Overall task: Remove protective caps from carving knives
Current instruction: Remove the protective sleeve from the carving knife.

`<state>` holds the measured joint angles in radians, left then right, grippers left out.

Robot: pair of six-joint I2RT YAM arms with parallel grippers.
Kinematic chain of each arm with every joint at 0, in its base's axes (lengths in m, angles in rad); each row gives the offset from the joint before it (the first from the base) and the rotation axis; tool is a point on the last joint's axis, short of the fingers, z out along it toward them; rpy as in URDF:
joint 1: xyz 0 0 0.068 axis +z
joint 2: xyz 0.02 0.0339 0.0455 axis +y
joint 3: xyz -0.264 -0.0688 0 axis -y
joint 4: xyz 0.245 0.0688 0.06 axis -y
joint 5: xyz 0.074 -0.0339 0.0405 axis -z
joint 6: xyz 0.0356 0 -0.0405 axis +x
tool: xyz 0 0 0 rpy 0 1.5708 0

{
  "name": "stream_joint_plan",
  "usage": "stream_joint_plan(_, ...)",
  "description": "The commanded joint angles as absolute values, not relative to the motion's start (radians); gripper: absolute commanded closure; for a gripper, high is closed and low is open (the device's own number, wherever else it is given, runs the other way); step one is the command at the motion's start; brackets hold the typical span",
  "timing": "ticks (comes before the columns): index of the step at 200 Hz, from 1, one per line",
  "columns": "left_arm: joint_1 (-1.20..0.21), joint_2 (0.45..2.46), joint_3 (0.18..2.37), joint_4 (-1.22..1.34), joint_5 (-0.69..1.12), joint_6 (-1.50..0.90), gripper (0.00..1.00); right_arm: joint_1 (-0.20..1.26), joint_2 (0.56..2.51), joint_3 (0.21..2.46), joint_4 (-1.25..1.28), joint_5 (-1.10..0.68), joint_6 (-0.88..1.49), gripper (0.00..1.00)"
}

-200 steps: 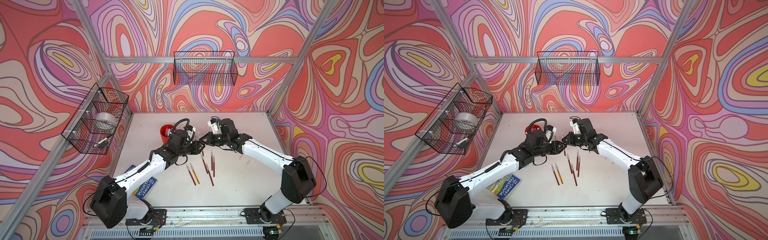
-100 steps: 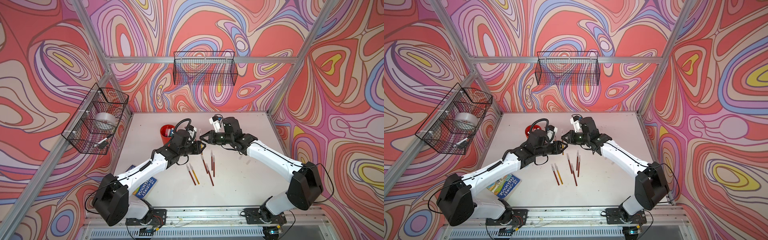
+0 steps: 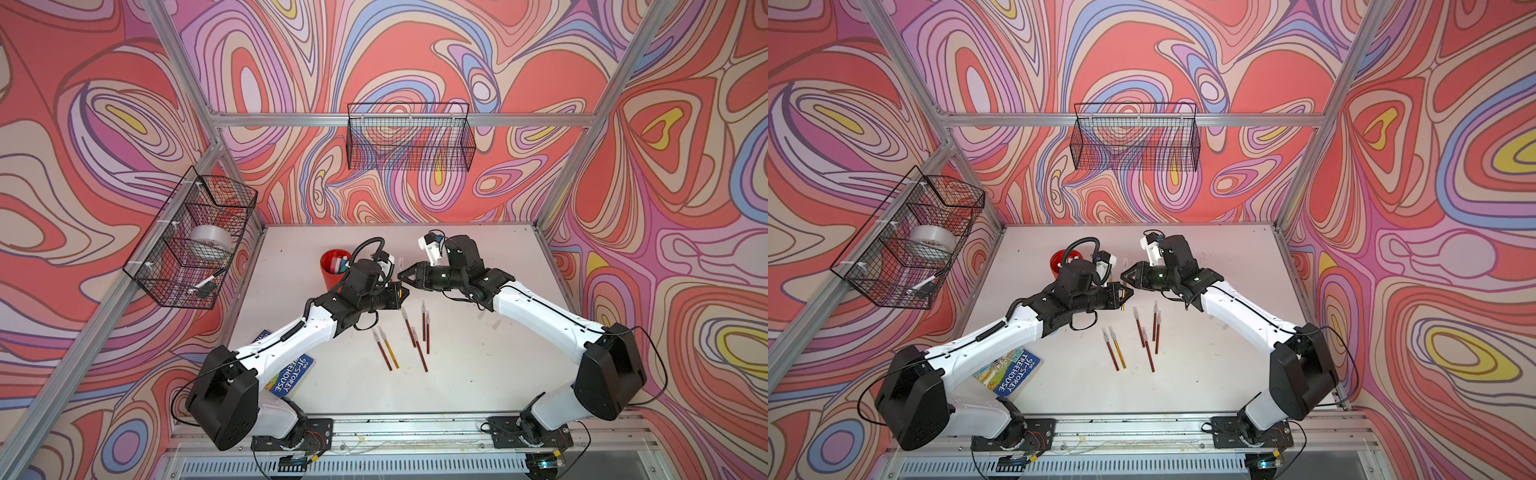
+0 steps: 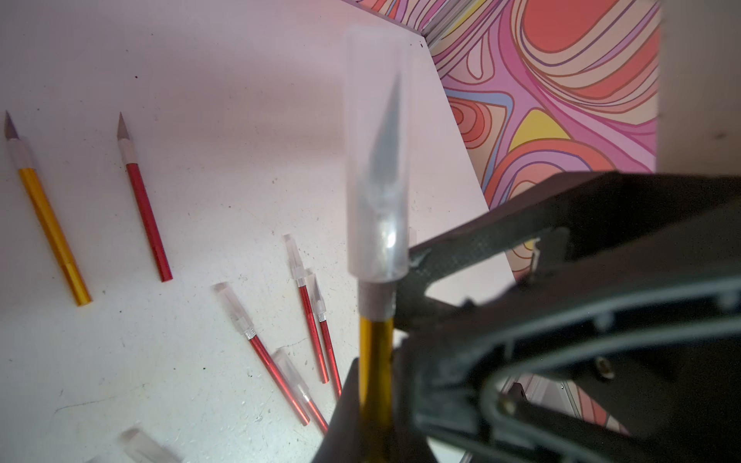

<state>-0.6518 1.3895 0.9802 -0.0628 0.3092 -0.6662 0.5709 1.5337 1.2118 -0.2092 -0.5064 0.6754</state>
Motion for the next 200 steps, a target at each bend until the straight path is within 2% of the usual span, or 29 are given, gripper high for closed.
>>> stream_joint_plan(1, -0.65, 1.39, 0.99, -0.076, 0.29, -0.675, 1.0, 0.568, 1.544, 1.256, -0.257, -0.473, 0.634, 0.65)
stream_joint_plan(27, -0.65, 1.377, 0.982, -0.076, 0.293, -0.669, 1.0, 0.55, 1.569, 1.307, -0.3, -0.455, 0.604, 0.62)
stream_joint_plan(89, -0.65, 1.364, 0.976, -0.093, 0.282, -0.657, 1.0, 0.535, 1.651, 1.414, -0.329, -0.481, 0.58, 0.63)
stream_joint_plan(145, -0.65, 1.365, 0.974, -0.092, 0.291, -0.653, 1.0, 0.535, 1.698, 1.459, -0.337, -0.502, 0.572, 0.83)
stream_joint_plan(174, -0.65, 1.368, 0.977, -0.096, 0.301, -0.65, 1.0, 0.534, 1.709, 1.474, -0.337, -0.497, 0.572, 1.0)
stream_joint_plan(200, -0.65, 1.368, 0.971, -0.098, 0.302, -0.65, 1.0, 0.521, 1.704, 1.498, -0.349, -0.475, 0.563, 1.0)
